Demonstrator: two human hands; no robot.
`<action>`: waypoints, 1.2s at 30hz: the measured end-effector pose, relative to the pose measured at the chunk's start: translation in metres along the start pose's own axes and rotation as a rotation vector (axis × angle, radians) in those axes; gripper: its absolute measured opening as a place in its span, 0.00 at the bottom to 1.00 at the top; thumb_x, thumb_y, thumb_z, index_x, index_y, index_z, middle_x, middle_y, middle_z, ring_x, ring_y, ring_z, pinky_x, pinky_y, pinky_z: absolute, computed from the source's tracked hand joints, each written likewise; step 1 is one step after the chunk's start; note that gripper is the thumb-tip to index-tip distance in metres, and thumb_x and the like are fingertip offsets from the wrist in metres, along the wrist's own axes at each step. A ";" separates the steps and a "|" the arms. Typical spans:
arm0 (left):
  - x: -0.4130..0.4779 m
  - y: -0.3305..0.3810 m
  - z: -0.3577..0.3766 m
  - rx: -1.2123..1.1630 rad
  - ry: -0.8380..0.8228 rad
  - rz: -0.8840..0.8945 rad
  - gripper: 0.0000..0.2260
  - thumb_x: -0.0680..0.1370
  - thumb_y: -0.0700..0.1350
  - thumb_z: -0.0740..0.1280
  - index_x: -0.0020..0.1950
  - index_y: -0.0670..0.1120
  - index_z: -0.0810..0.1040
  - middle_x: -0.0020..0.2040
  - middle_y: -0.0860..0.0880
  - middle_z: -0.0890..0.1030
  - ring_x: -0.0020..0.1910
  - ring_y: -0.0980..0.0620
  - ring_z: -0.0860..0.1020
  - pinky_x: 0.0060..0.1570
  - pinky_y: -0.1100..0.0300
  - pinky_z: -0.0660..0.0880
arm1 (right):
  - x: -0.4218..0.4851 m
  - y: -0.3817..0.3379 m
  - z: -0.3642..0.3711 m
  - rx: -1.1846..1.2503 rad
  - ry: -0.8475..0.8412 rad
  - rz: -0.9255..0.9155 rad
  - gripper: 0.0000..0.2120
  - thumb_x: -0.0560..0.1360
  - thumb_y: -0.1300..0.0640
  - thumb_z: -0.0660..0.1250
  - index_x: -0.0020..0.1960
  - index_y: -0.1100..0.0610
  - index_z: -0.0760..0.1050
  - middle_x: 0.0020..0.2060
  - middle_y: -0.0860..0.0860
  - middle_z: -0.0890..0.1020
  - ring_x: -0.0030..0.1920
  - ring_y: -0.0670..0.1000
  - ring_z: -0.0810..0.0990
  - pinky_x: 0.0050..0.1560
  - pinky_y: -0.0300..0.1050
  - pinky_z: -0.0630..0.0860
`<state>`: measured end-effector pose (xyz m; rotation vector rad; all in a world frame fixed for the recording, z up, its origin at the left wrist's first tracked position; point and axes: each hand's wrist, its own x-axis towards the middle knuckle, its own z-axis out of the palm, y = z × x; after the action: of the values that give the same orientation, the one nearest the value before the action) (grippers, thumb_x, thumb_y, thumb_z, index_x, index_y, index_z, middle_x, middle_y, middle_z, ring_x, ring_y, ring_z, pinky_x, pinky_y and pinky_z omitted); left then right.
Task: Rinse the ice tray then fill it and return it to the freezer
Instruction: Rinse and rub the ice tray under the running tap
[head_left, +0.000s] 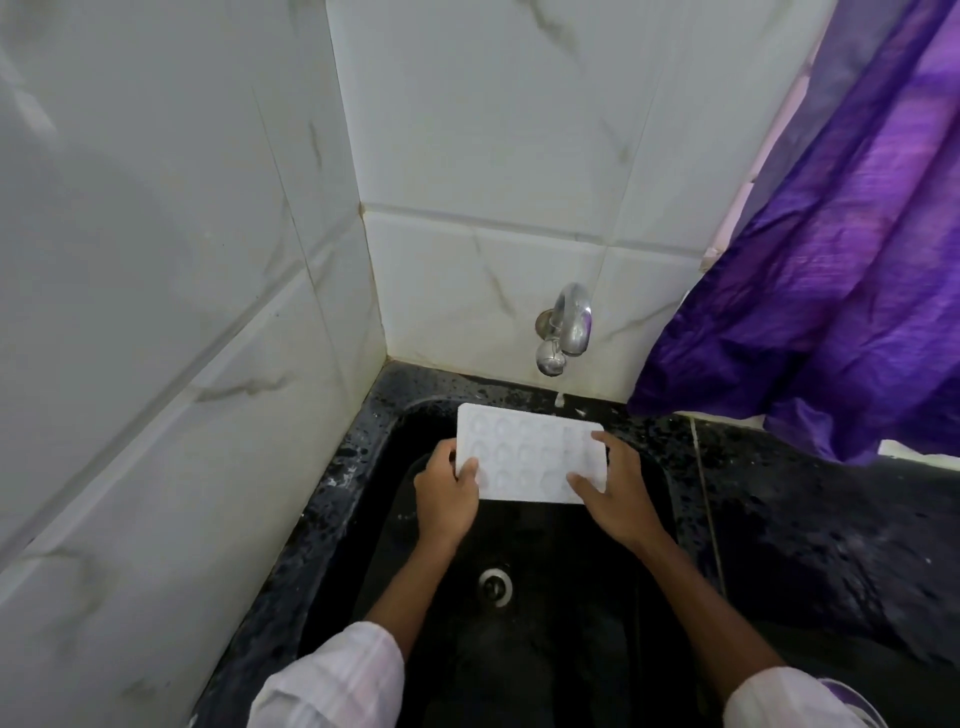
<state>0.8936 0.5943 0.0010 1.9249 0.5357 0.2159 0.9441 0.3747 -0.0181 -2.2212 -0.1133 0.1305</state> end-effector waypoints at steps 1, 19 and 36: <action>0.000 0.004 0.003 -0.062 -0.005 -0.039 0.08 0.80 0.42 0.65 0.59 0.46 0.77 0.53 0.46 0.83 0.52 0.47 0.81 0.52 0.48 0.80 | 0.002 -0.004 -0.003 -0.023 0.011 -0.031 0.29 0.77 0.58 0.70 0.74 0.53 0.62 0.74 0.53 0.60 0.74 0.52 0.62 0.70 0.42 0.60; -0.023 0.010 -0.008 -0.561 -0.187 -0.267 0.07 0.83 0.40 0.62 0.61 0.43 0.73 0.52 0.46 0.84 0.51 0.48 0.84 0.41 0.60 0.82 | 0.016 -0.037 -0.012 -0.538 0.104 -0.318 0.12 0.80 0.47 0.63 0.63 0.44 0.77 0.75 0.53 0.60 0.75 0.57 0.58 0.70 0.78 0.47; -0.033 0.017 -0.014 -0.619 -0.130 -0.244 0.07 0.83 0.40 0.62 0.61 0.44 0.73 0.52 0.47 0.84 0.51 0.50 0.84 0.43 0.60 0.82 | 0.018 -0.046 -0.019 -0.612 -0.039 -0.316 0.17 0.82 0.45 0.57 0.70 0.43 0.70 0.77 0.54 0.56 0.77 0.57 0.52 0.72 0.70 0.55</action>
<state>0.8638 0.5846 0.0255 1.2516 0.5352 0.0823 0.9630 0.3897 0.0291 -2.7702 -0.5897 -0.0439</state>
